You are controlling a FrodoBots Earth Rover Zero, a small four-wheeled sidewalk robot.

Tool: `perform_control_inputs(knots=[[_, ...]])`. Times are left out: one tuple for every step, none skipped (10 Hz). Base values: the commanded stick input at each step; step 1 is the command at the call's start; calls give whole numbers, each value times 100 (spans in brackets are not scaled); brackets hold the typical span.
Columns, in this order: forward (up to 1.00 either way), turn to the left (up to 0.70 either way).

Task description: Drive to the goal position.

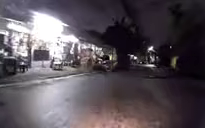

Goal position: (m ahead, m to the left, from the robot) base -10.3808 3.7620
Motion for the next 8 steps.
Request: perform_control_inputs(knots=[[85, 0], [85, -22], [85, -4], [85, 0], [85, -11], [85, -12], [85, 0], [85, 0]])
